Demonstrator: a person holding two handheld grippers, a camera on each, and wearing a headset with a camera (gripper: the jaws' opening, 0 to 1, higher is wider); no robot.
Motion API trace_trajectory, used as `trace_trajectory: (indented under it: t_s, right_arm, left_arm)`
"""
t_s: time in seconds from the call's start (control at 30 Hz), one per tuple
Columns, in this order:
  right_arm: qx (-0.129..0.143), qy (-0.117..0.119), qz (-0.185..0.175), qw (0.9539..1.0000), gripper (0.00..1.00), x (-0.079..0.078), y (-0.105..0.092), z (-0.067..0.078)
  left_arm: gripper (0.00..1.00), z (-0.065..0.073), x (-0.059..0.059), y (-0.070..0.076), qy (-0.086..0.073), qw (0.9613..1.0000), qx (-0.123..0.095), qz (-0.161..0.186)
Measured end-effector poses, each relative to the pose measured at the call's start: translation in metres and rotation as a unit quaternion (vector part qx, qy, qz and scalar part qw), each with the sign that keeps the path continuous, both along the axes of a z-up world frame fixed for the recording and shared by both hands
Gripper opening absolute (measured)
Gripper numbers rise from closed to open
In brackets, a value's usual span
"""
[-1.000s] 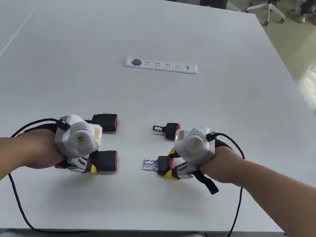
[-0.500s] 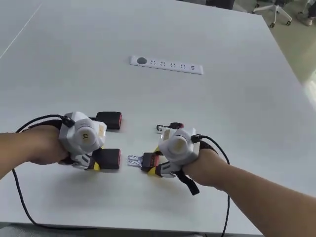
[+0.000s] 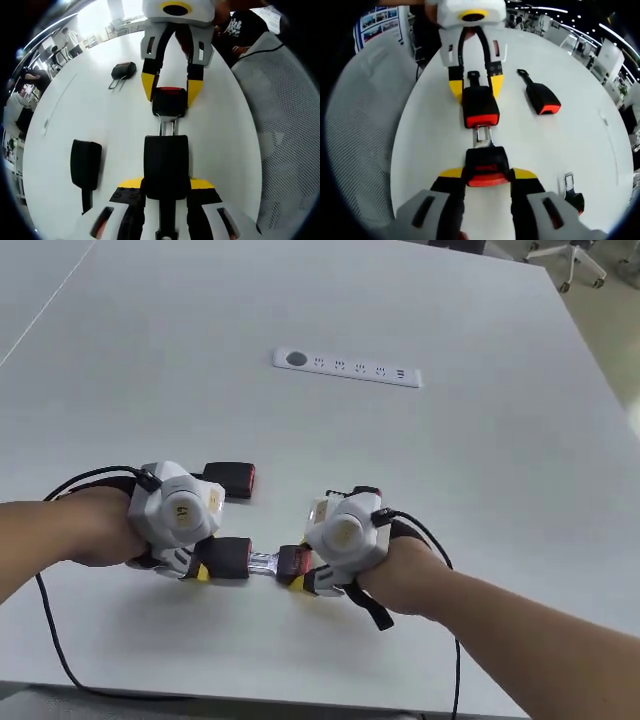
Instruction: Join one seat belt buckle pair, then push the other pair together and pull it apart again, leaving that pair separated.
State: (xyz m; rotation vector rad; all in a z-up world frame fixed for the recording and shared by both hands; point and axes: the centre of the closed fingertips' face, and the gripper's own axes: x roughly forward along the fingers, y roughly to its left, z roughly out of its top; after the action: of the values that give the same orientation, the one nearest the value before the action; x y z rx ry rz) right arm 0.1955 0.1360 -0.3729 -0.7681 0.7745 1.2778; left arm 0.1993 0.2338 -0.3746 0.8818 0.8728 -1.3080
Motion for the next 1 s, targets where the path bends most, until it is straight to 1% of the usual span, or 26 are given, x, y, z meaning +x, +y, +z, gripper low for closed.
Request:
trace_trajectory:
  t_s: [0.2, 0.3, 0.37, 0.5, 0.67, 0.77, 0.9, 1.0]
  right_arm:
    - [0.006, -0.009, 0.008, 0.9999, 0.35, -0.001, 0.009, 0.001]
    - [0.015, -0.005, 0.008, 0.9998, 0.35, 0.000, 0.013, 0.000]
    - [0.018, -0.002, 0.007, 0.9998, 0.35, 0.001, 0.012, -0.001]
    - [0.025, -0.002, 0.006, 0.9997, 0.34, 0.000, 0.012, 0.000]
    - [0.024, 0.001, 0.010, 0.9997, 0.33, 0.001, 0.016, -0.001]
    - [0.023, 0.003, 0.011, 0.9997, 0.33, 0.001, 0.021, 0.000]
    - [0.022, 0.006, 0.010, 0.9997, 0.32, 0.001, 0.025, 0.000]
    - [0.021, 0.008, 0.007, 0.9997, 0.32, 0.000, 0.033, -0.001]
  left_arm:
    - [0.32, 0.001, -0.001, 0.000, -0.001, 1.0000, 0.001, -0.007]
    - [0.32, 0.001, -0.001, -0.001, -0.003, 0.9999, 0.000, -0.015]
    - [0.32, 0.000, -0.001, -0.001, -0.003, 0.9999, 0.001, -0.015]
    - [0.31, 0.001, -0.003, -0.001, -0.004, 0.9997, -0.003, -0.024]
    - [0.31, 0.001, -0.003, -0.001, -0.002, 0.9996, -0.010, -0.024]
    - [0.31, 0.001, -0.003, -0.001, -0.003, 0.9997, -0.008, -0.023]
    - [0.30, 0.000, -0.003, -0.001, 0.001, 0.9996, -0.005, -0.026]
    - [0.30, 0.001, -0.004, -0.002, 0.002, 0.9996, -0.005, -0.029]
